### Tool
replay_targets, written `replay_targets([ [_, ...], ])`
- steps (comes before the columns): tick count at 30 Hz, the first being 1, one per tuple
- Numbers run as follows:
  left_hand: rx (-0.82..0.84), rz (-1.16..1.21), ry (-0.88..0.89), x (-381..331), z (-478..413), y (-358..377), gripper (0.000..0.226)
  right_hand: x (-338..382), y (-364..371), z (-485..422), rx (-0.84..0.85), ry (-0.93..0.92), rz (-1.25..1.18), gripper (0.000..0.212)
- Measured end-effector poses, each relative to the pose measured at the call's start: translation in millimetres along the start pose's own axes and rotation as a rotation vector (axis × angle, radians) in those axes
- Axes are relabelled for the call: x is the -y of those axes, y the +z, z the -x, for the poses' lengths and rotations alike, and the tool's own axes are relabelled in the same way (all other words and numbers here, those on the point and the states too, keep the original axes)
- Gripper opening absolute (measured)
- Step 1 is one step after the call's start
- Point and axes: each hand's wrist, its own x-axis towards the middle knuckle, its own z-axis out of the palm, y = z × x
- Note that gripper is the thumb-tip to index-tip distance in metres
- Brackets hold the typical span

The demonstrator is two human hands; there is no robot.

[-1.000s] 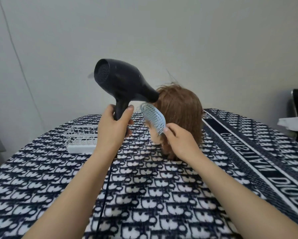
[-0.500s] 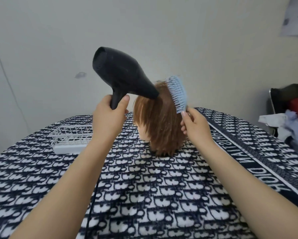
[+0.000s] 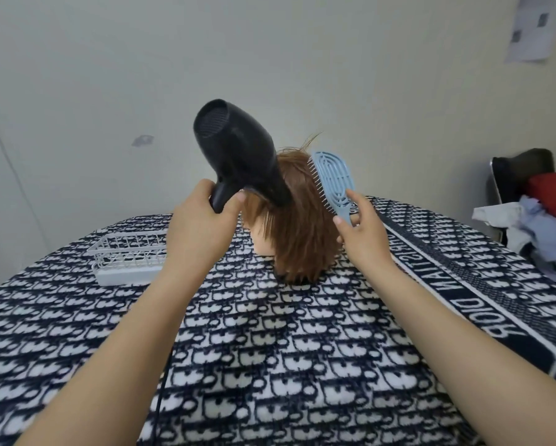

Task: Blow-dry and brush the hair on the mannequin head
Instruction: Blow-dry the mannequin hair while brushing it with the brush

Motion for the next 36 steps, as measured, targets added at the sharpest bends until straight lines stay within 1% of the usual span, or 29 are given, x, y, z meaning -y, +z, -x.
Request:
replay_targets([
  [3, -0.082, -0.033, 0.012, -1, 3, -1, 0.034, 2, 0, 3, -0.029, -0.003, 0.02, 0.049],
  [6, -0.04, 0.101, -0.053, -3, 3, -3, 0.044, 5, 1, 4, -0.036, -0.034, 0.039, 0.046],
  [8, -0.041, 0.067, -0.048, -3, 2, -5, 0.046, 8, 1, 5, -0.05, -0.053, 0.058, 0.043],
  [11, -0.033, 0.127, -0.064, -2, 0, -6, 0.043, 10, 3, 2, -0.066, -0.088, 0.059, 0.04],
  [14, -0.107, -0.009, -0.025, 1, -1, -8, 0.041, 8, 4, -1, -0.071, -0.102, 0.052, 0.04],
  [16, -0.083, 0.064, -0.05, 3, -3, -8, 0.04, 7, 4, -2, -0.08, -0.097, 0.055, 0.04],
  [17, -0.095, 0.064, -0.049, 4, -3, -7, 0.04, 6, 5, -3, -0.086, -0.095, 0.057, 0.04],
  [19, -0.173, -0.058, -0.006, 5, -3, -8, 0.039, 4, 5, -4, -0.088, -0.092, 0.061, 0.04],
  [20, -0.192, -0.069, -0.005, 5, -4, -7, 0.038, 4, 6, -5, -0.087, -0.094, 0.064, 0.04],
  [23, -0.193, -0.054, -0.015, 5, -7, -5, 0.034, 4, 7, -7, -0.078, -0.112, 0.082, 0.041],
  [26, -0.155, -0.011, -0.023, 4, -9, -3, 0.035, 4, 8, -9, -0.07, -0.121, 0.085, 0.041],
  [29, -0.17, -0.082, 0.005, 4, -8, -3, 0.034, 2, 9, -13, -0.072, -0.119, 0.068, 0.04],
  [31, -0.129, -0.014, -0.011, 3, -8, -2, 0.034, 0, 9, -14, -0.077, -0.116, 0.068, 0.041],
  [33, -0.119, -0.02, 0.003, 2, -7, -1, 0.035, -2, 8, -15, -0.08, -0.111, 0.066, 0.041],
  [36, -0.079, 0.045, -0.001, -2, -4, 2, 0.037, -6, 6, -13, -0.079, -0.107, 0.062, 0.04],
])
